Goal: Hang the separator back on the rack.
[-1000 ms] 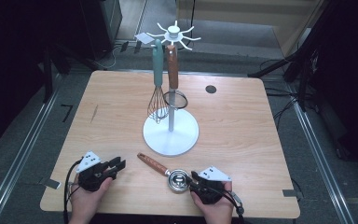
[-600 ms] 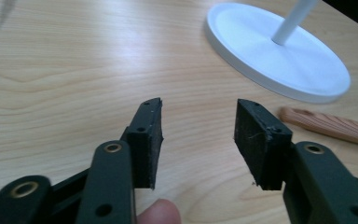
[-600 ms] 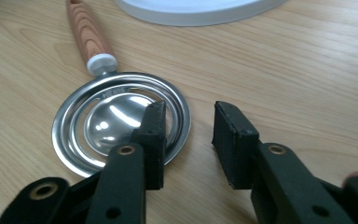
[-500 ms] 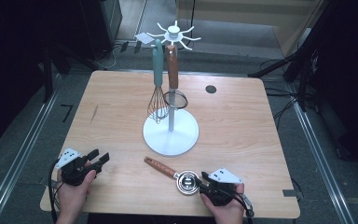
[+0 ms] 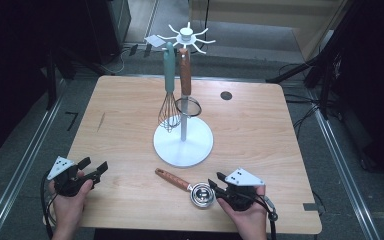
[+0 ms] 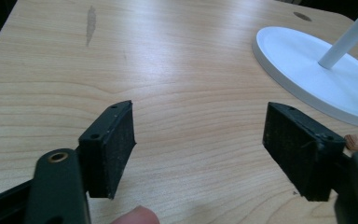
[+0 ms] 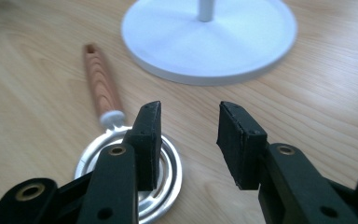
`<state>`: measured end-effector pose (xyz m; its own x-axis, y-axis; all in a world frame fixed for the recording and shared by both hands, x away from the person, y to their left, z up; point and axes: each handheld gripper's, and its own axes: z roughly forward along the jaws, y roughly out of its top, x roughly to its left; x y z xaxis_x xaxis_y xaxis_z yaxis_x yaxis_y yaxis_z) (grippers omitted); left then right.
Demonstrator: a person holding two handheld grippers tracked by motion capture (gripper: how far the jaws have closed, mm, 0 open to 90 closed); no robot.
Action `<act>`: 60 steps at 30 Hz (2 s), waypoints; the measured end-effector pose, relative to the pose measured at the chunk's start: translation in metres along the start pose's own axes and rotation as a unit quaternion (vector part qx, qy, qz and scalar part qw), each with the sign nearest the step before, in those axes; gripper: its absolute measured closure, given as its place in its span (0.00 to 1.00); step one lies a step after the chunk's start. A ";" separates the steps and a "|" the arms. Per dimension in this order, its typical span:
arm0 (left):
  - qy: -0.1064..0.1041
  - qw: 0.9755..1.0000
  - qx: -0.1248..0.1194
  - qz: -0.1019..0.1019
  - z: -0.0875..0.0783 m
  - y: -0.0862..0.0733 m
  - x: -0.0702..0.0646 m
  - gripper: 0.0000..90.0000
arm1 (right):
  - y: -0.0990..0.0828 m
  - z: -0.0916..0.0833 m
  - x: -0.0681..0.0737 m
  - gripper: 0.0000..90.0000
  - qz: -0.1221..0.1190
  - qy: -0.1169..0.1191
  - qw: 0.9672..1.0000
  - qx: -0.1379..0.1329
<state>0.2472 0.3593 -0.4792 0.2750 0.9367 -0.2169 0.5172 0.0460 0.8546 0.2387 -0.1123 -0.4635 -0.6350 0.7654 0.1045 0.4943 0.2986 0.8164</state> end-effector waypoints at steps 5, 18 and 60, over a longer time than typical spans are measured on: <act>-0.024 1.000 0.003 0.013 0.001 -0.002 -0.002 0.16 | 0.019 0.012 0.009 0.68 -0.038 0.050 0.996 0.062; -0.056 0.998 0.015 0.013 0.002 -0.002 0.000 0.02 | 0.050 0.052 0.031 0.64 -0.095 0.101 0.973 0.182; -0.048 0.998 0.025 0.026 0.005 -0.003 -0.004 0.00 | 0.061 0.095 0.067 0.79 -0.168 0.039 0.934 0.313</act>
<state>0.2486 0.3538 -0.4830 0.3773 0.8997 -0.2195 0.5395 -0.0209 0.8417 0.2823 0.0117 -0.4607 -0.8459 0.5320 -0.0374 0.4939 0.8080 0.3213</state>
